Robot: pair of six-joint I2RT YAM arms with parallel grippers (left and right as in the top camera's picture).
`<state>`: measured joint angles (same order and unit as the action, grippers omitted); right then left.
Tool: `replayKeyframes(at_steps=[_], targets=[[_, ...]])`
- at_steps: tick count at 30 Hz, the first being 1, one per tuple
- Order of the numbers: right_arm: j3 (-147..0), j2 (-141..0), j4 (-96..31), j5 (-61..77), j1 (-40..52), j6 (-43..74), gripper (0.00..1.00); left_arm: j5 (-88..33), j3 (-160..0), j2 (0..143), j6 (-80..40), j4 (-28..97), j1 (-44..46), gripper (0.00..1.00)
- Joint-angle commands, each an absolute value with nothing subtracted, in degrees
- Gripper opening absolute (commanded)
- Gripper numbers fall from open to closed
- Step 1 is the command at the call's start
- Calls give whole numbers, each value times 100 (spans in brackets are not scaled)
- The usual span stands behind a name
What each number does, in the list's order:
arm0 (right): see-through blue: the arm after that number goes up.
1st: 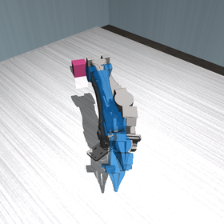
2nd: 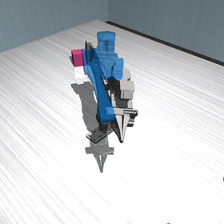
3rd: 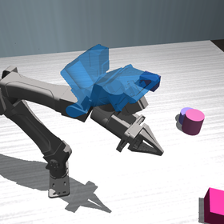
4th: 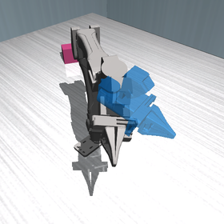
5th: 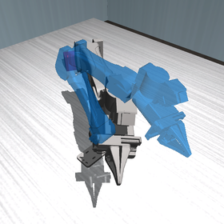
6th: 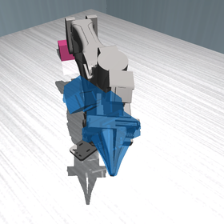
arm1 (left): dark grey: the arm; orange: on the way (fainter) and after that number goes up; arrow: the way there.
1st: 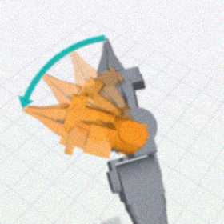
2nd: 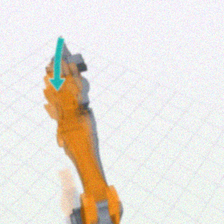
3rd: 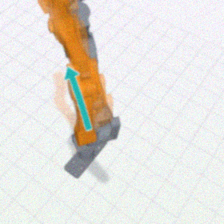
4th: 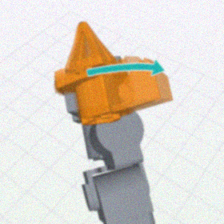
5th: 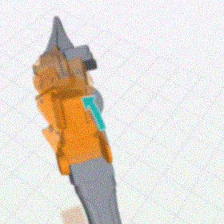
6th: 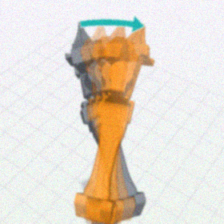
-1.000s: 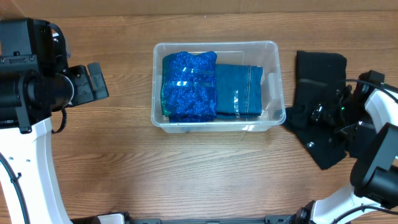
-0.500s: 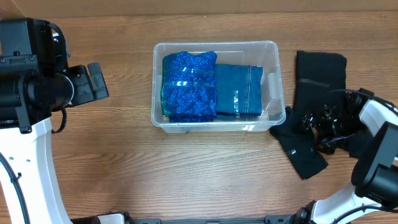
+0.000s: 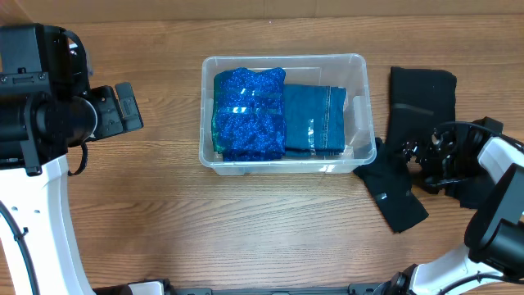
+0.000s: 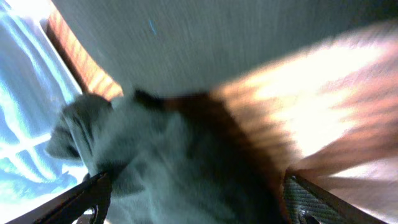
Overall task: Pack container
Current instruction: 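Reach the right gripper to the lower black garment and grasp it, then lift the black garment and drop it onto the jeans in the bin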
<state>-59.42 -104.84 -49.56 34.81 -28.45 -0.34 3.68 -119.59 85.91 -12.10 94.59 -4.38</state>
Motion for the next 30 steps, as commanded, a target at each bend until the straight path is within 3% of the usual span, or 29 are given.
replayKeyframes(at_steps=[1, 4, 6, 9, 13, 15, 21, 25, 30], targets=[[-5894, -10127, -4805, 2899, -2659, -202, 92, 357, -11972, 8619, -1286, 9443, -458, 100], [-5881, -10138, -4873, 2314, -2235, -196, 84, 357, -11972, 8619, -1286, 9443, -458, 100], [-5854, -10138, -4873, 2112, -1964, -185, 72, 357, -11972, 8619, -1286, 9443, -458, 100], [-5736, -10158, -4858, 1555, -1647, 215, 68, 357, -11972, 8619, -1286, 9443, -458, 100], [-5596, -10167, -4801, 1315, -1656, 475, 36, 357, -11972, 8619, -1286, 9443, -458, 100], [-5793, -10106, -5019, 1315, -1756, 517, 27, 357, -11972, 8619, -1286, 9443, -458, 100], [-7651, -9192, -6700, 1358, -1800, 598, 11, 357, -11972, 8619, -1286, 9443, -458, 100], [-8917, -8527, -7585, 2357, -1737, 617, 10, 357, -11972, 8619, -1286, 9443, -458, 100], [-9076, -8047, -7247, 3398, -980, 1210, 8, 357, -11972, 8619, -1286, 9443, -458, 100]])
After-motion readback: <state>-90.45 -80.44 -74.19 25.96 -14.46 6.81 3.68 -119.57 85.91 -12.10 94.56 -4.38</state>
